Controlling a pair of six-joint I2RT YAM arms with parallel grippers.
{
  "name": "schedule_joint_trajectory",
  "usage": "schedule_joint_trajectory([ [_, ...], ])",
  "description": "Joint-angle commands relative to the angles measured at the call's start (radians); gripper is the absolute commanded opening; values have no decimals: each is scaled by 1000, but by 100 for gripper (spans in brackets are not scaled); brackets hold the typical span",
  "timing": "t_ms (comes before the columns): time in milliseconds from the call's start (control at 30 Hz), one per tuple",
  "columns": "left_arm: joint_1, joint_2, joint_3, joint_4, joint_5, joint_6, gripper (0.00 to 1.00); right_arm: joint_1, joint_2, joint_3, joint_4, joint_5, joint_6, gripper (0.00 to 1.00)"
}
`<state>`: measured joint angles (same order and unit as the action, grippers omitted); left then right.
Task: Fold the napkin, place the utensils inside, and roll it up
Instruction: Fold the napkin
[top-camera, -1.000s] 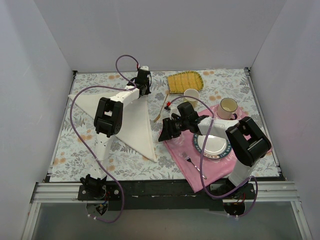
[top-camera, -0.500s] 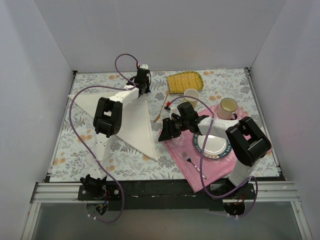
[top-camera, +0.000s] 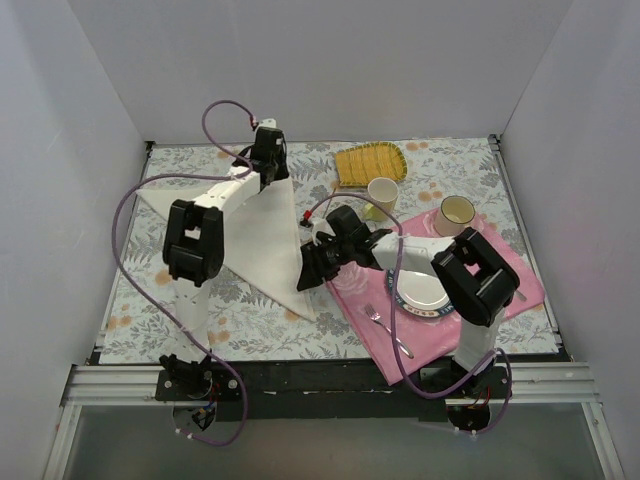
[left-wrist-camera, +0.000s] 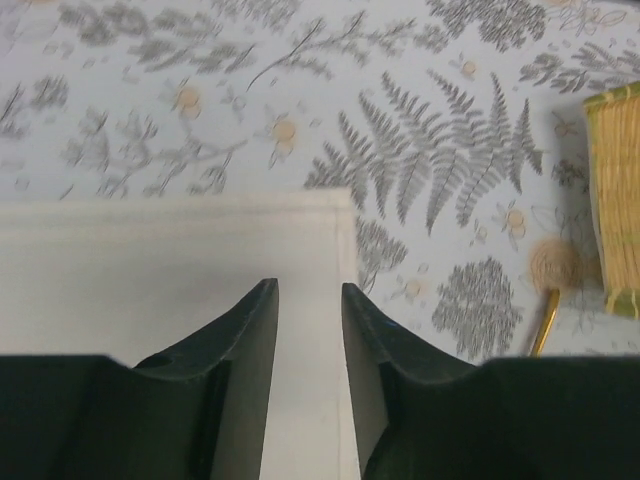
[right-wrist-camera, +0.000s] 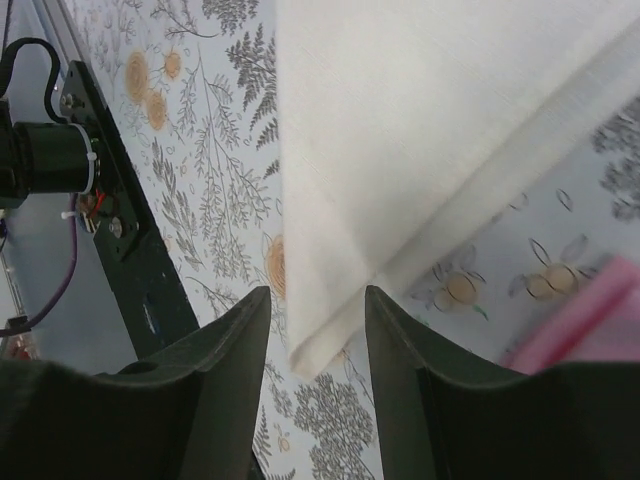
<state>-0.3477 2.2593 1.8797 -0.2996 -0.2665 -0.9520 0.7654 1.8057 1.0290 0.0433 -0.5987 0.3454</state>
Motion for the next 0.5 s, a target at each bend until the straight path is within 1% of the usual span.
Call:
schedule_joint_trajectory([
  [0, 99, -286, -297, -1, 67, -178, 25, 72, 70, 88, -8, -52, -23, 49],
  [33, 165, -335, -356, 37, 103, -206, 23, 80, 90, 94, 3, -56, -16, 48],
  [67, 205, -348, -405, 48, 142, -235, 22, 93, 96, 92, 13, -65, -11, 46],
  [100, 245, -360, -495, 60, 233, -287, 18, 97, 106, 88, 20, -81, -10, 45],
  [133, 316, -371, -536, 104, 263, -304, 17, 98, 107, 68, 24, -85, -6, 45],
  [200, 377, -391, -618, 140, 337, -326, 16, 100, 97, 34, 50, -81, 3, 44],
  [233, 409, -392, -637, 166, 348, -326, 16, 100, 89, -7, 55, -72, 1, 44],
  [300, 426, -380, -649, 178, 333, -306, 17, 98, 67, -56, 73, -55, 6, 43],
  [367, 441, -353, -637, 172, 326, -288, 18, 100, 52, -134, 99, -44, 17, 43],
  [467, 463, -304, -616, 165, 322, -269, 18, 103, 23, -193, 113, -21, 27, 43],
])
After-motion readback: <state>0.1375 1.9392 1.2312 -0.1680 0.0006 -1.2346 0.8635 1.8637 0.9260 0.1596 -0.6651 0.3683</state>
